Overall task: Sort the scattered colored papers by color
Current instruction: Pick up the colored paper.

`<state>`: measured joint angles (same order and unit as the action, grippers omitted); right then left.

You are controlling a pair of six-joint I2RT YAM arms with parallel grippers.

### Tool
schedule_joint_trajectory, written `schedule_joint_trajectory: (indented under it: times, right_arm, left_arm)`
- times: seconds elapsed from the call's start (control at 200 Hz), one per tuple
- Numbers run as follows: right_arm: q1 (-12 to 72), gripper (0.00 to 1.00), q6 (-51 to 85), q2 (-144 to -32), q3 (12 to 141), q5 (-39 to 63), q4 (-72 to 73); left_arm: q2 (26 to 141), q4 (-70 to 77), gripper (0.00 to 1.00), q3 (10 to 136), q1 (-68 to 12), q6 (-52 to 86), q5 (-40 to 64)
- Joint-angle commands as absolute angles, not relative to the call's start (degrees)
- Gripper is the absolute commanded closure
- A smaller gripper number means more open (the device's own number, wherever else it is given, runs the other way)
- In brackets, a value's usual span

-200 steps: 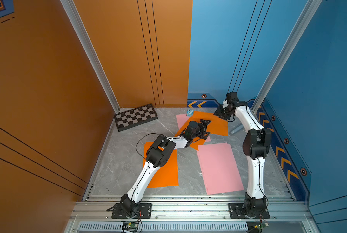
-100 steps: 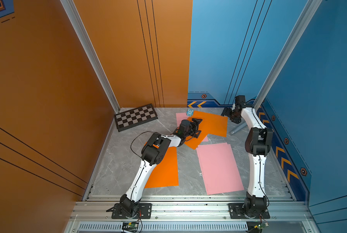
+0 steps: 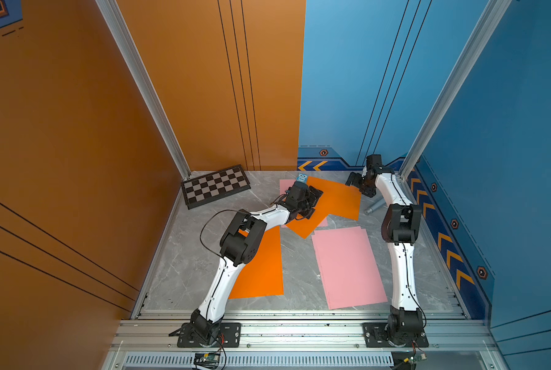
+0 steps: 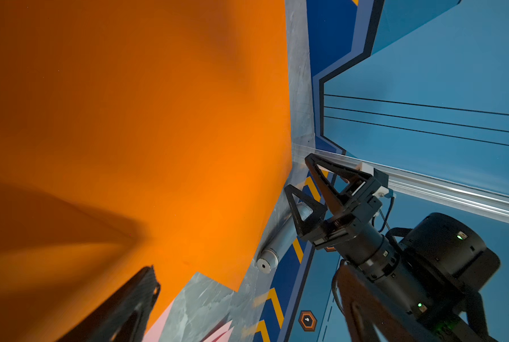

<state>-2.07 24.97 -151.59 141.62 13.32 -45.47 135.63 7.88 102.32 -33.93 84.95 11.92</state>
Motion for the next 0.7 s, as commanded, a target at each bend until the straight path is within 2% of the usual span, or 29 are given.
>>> schedule_joint_trajectory:
  times: [0.0,0.696]
  right_arm:
    - [-2.36,0.02,26.51,-153.61,142.88,14.42,-47.01]
    - [0.86,0.03,31.06,-150.37,133.09,28.56,-46.22]
  left_arm:
    - [135.53,-7.64,0.02,107.46,-34.60,78.61,9.22]
    - [142.13,-16.04,0.02,113.24,-35.53,80.21,8.72]
